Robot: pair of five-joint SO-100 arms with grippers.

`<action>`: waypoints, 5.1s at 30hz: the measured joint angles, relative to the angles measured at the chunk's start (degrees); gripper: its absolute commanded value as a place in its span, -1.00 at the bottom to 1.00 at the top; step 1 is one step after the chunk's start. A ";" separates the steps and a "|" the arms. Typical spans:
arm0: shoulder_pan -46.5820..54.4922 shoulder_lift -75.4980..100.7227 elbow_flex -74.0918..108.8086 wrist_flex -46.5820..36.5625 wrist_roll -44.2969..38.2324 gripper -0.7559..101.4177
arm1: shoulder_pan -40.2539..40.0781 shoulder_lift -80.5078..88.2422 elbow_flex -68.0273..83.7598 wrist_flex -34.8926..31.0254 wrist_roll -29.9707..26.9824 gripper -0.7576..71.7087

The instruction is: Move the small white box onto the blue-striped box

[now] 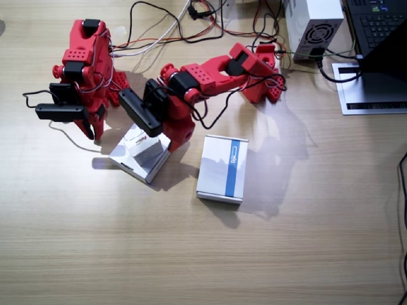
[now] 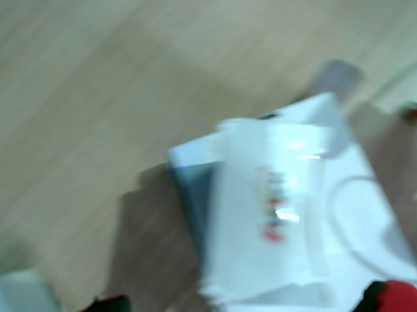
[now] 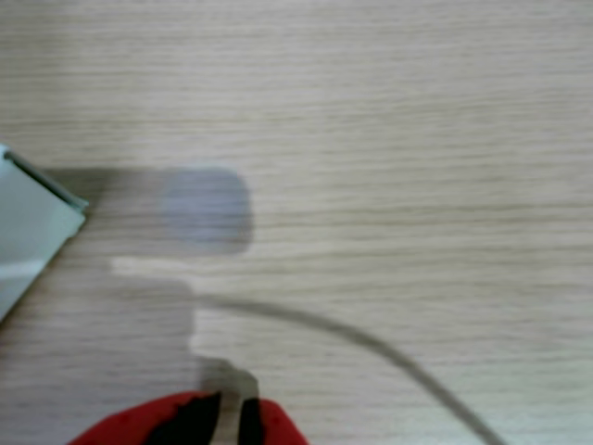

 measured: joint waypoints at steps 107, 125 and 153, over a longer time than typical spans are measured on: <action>-50.71 134.82 153.11 -30.85 -3.78 -0.99 | 0.00 0.00 0.00 0.00 1.05 -0.86; -52.12 134.82 153.28 -26.89 -5.27 -0.99 | 0.00 0.00 0.00 0.00 1.05 -0.86; -52.12 134.82 153.28 -26.89 -5.27 -0.99 | 0.00 0.00 0.00 0.00 1.05 -0.86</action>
